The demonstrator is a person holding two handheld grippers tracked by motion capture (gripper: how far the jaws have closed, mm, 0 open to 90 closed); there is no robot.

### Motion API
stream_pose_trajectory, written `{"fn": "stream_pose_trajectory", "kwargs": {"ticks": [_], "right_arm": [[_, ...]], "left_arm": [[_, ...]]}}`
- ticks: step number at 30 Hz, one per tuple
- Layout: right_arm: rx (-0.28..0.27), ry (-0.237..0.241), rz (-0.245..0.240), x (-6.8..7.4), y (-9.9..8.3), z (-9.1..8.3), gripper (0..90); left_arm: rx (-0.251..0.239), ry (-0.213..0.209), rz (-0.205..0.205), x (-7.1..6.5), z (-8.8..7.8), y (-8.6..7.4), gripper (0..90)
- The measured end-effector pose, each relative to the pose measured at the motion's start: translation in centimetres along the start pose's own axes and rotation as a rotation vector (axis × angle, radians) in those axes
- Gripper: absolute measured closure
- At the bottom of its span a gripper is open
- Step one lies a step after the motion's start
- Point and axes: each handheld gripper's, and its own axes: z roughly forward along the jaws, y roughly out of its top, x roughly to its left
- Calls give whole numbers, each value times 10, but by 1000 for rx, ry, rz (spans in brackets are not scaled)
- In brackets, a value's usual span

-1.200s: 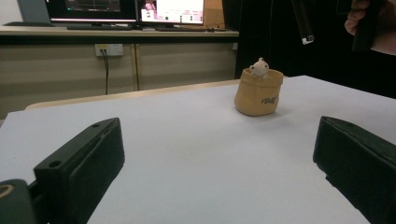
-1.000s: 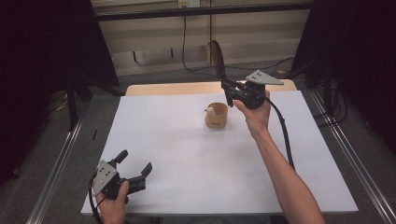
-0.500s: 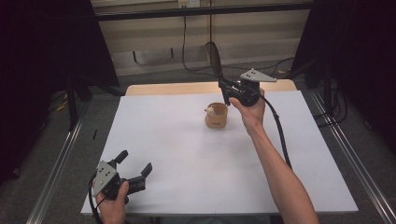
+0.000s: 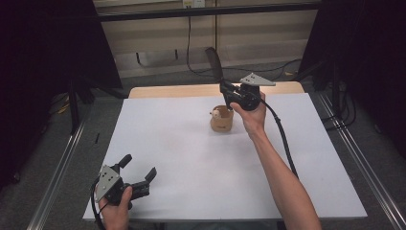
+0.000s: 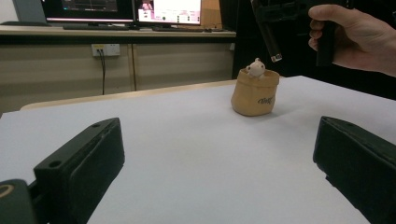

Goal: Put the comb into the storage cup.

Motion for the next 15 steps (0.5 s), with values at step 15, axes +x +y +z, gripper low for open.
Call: {"fn": "stream_pose_trajectory", "kwargs": {"ticks": [15], "right_arm": [[24,-10,-4,-3,-9,9,729]], "left_arm": [[1,0,0,1,0,0,21]]}}
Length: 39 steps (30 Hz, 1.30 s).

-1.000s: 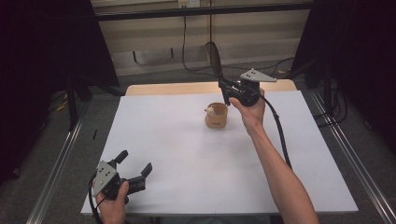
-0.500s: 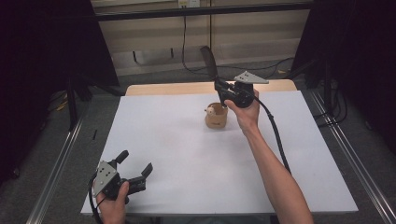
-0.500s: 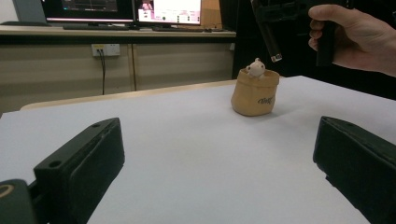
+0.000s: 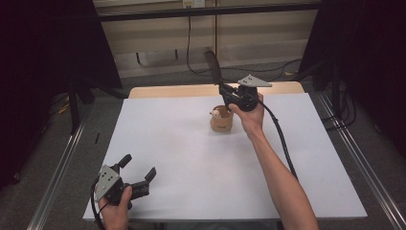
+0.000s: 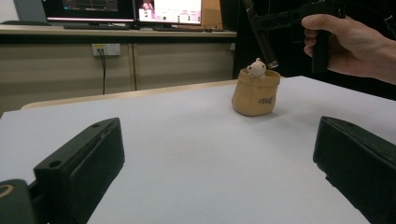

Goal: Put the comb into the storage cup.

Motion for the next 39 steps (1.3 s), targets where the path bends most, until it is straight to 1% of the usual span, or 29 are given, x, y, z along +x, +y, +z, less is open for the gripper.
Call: {"fn": "stream_pose_trajectory", "kwargs": {"ticks": [3,6,9,12,15,16,22,24,30,32,34,35,39], "right_arm": [[-5,1,3,0,0,1,729],[3,1,-1,0,-3,2,729],[5,1,-5,0,-4,4,729],[9,2,-2,1,-6,7,729],[12,0,-3,2,-7,7,729],[15,-2,-5,1,-8,8,729],[23,1,-6,1,-10,9,729],[29,4,-5,1,-11,11,729],[35,3,0,0,-16,14,729],[42,7,9,2,-19,16,729],[43,8,8,3,-20,18,729],[44,8,6,3,-20,18,729],[45,5,9,3,-21,19,729]], "left_arm": [[2,5,1,1,0,0,21],[2,5,3,1,0,0,21],[-2,4,-4,0,0,0,21],[5,2,3,1,0,0,21],[2,1,-1,0,1,0,21],[4,0,6,0,0,0,21],[2,0,0,0,0,0,21],[6,-1,4,1,0,0,21],[3,-1,2,0,1,0,22],[2,-1,-1,0,1,0,21],[3,-1,1,0,1,0,21],[7,-2,8,0,0,0,21],[5,-3,4,0,0,0,21]]}}
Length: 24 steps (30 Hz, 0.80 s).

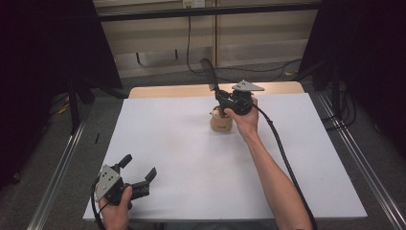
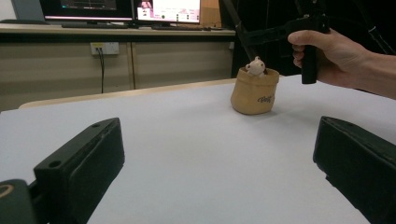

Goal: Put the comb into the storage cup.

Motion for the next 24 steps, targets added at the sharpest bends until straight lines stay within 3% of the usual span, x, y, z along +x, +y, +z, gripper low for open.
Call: {"fn": "stream_pose_trajectory", "kwargs": {"ticks": [24], "right_arm": [[42,11,11,-2,-19,2,728]], "left_arm": [[3,-2,0,-1,0,0,21]]}}
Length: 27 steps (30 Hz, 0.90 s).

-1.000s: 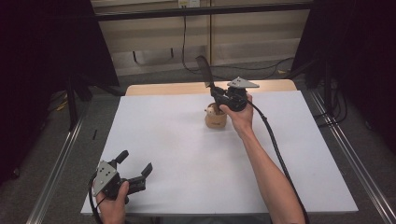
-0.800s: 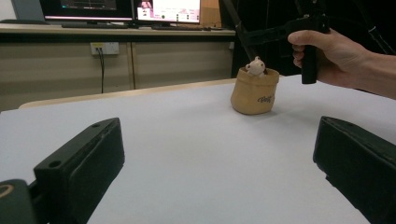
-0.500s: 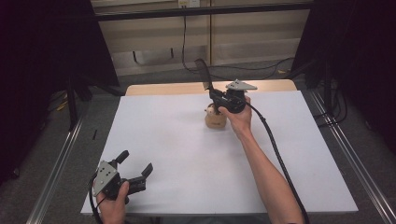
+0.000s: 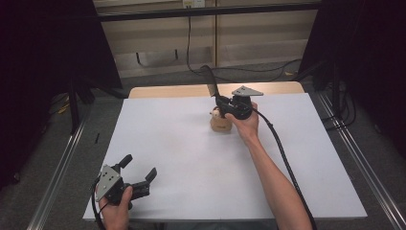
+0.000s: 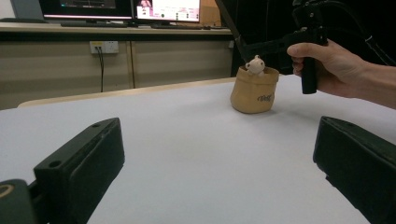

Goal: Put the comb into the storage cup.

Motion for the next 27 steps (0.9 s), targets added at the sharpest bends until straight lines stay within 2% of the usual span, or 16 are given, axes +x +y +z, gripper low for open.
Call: {"fn": "stream_pose_trajectory", "kwargs": {"ticks": [11,21,27], "right_arm": [[14,-14,-11,0,-10,-3,727],[18,-20,-21,3,-11,-4,726],[43,-36,-59,5,-15,-6,725]], "left_arm": [[-2,-1,1,0,0,0,21],[-3,-1,3,0,-1,1,22],[-2,0,5,0,-1,1,21]]}}
